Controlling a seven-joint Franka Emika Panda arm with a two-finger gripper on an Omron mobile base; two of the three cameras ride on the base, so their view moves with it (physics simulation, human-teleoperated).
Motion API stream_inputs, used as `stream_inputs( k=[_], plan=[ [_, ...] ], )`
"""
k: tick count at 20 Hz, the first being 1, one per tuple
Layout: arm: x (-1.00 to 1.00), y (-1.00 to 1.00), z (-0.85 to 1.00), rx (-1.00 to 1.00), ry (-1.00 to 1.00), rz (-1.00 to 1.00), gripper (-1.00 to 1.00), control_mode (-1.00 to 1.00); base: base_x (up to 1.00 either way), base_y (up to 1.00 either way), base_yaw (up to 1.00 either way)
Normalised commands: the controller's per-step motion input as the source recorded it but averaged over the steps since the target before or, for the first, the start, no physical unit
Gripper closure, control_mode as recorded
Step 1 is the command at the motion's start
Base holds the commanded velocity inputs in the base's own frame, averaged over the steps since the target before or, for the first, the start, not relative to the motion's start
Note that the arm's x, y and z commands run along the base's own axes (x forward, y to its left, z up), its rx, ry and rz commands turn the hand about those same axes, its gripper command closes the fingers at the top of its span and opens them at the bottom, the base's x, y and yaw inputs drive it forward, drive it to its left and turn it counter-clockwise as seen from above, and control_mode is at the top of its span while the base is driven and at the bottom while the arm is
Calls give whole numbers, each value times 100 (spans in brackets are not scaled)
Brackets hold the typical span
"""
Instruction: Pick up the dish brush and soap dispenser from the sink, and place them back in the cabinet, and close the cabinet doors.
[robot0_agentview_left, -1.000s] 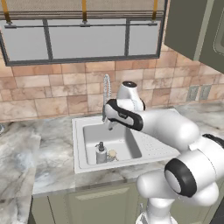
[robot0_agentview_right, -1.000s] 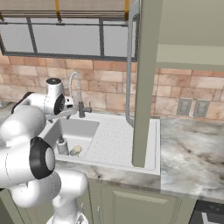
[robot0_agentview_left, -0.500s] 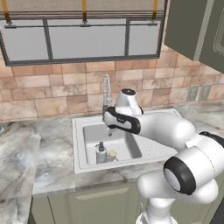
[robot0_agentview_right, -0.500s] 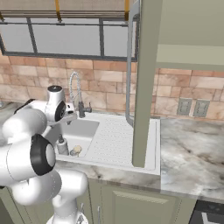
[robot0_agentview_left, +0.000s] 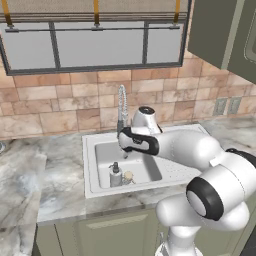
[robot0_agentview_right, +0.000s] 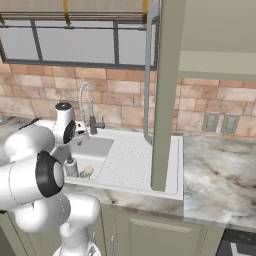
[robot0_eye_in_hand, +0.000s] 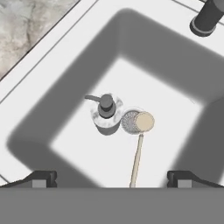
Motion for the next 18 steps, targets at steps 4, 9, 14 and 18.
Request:
stream_inputs(
  k=[4, 9, 14, 18],
  plan=[
    [2, 0, -18, 0, -4, 0, -100, -100, 0, 0, 0],
    [2, 5, -21, 0, 0, 0, -100, -100, 0, 0, 0],
    [1, 12, -29, 0, 0, 0, -100, -100, 0, 0, 0],
    [2, 9, -26, 0, 0, 0, -100, -100, 0, 0, 0]
  ],
)
